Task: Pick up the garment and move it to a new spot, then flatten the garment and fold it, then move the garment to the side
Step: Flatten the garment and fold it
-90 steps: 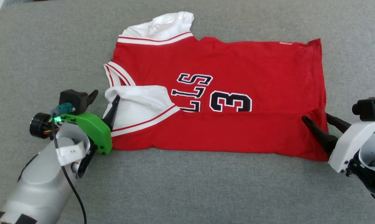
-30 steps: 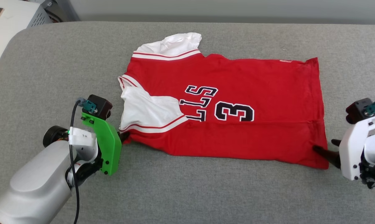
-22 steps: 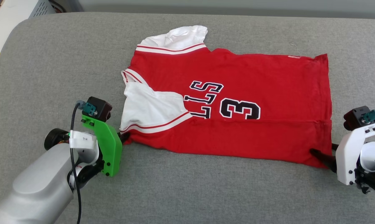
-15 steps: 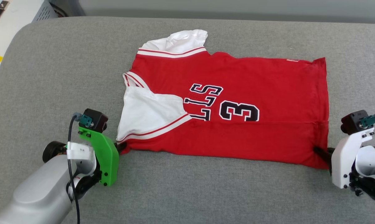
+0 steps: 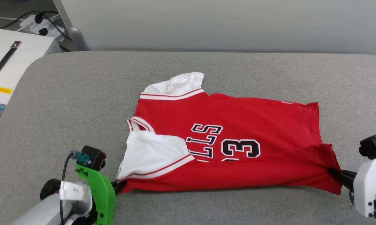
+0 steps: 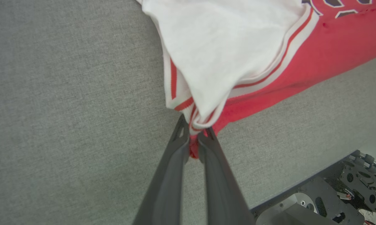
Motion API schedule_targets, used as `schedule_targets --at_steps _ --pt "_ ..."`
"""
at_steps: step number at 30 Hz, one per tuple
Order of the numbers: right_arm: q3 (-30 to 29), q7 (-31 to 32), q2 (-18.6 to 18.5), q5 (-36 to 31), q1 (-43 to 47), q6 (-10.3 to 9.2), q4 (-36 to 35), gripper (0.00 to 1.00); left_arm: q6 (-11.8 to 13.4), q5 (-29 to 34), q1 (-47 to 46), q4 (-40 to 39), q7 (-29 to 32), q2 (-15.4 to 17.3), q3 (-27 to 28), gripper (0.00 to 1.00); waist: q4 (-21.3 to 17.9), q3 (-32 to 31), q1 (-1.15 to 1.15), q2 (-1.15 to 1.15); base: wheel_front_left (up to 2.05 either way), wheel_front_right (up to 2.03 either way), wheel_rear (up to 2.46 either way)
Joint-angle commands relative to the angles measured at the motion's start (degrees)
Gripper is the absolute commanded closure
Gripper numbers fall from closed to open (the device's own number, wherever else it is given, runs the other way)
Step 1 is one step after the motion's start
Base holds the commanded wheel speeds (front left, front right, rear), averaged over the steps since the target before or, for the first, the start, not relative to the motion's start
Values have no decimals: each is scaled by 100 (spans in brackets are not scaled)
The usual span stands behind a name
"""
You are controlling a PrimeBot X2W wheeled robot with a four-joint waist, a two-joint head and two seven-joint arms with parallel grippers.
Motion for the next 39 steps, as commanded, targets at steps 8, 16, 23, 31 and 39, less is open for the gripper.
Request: schedule_targets --at_steps 8,16,23,31,39 --pt "-615 491 -27 69 769 -4 -249 100 429 -54 600 -493 95 144 -172 100 0 25 0 0 0 0 0" --pt "-480 685 501 -261 654 -4 343 100 314 -151 550 163 92 -206 -241 100 12 375 0 0 0 0 0" --pt "-508 104 661 -420 635 -4 457 0 285 -119 505 374 -290 -164 -63 0 49 162 0 0 0 0 0" --pt "-1398 -1276 983 -923 662 -4 16 0 558 161 120 -483 -672 464 417 0 -44 -87 0 0 0 0 0" --pt "-2116 -2016 1701 -1714 481 -4 -474 0 633 566 -1014 -698 -802 395 795 0 -316 253 0 0 0 0 0"
